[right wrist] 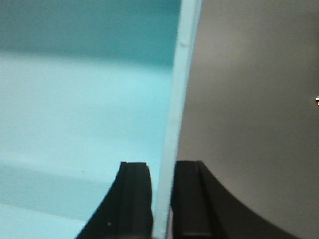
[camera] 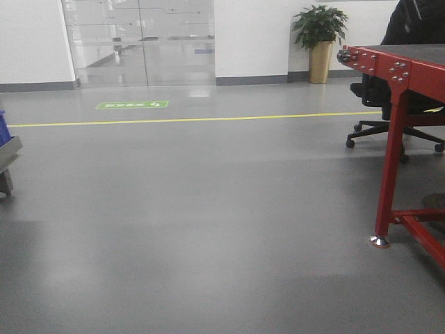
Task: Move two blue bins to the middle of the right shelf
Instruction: 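Drive the base across the floor holding the teal bin with both grippers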
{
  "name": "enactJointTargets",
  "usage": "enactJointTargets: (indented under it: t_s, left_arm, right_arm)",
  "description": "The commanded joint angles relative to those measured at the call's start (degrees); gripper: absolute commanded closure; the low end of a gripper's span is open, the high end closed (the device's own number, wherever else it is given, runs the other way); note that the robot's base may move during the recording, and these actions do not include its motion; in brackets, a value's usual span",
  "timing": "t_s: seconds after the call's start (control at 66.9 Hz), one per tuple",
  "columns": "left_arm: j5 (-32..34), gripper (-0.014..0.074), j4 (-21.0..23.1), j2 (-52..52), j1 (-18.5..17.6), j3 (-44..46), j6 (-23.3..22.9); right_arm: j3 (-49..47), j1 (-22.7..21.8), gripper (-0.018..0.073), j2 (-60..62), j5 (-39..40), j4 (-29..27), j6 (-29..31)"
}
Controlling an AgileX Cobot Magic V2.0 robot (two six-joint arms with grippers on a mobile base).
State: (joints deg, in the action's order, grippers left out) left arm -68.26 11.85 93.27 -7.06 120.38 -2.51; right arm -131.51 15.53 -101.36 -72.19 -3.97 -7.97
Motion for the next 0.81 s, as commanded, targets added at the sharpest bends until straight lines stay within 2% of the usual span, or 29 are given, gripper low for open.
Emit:
enactJointTargets:
  t_s: [0.0, 0.792]
  left_arm:
    - [5.2, 0.0707, 6.4, -1.3, -0.6, 1.3, 0.6]
    - [5.2, 0.0707, 6.4, -1.3, -0.6, 1.3, 0.6]
  right_arm:
    - [-0.7, 0.4, 0.0726, 0.7, 4.5, -3.2, 1.1]
    - [-0.7, 0.4, 0.0726, 0.7, 4.6, -3.2, 1.1]
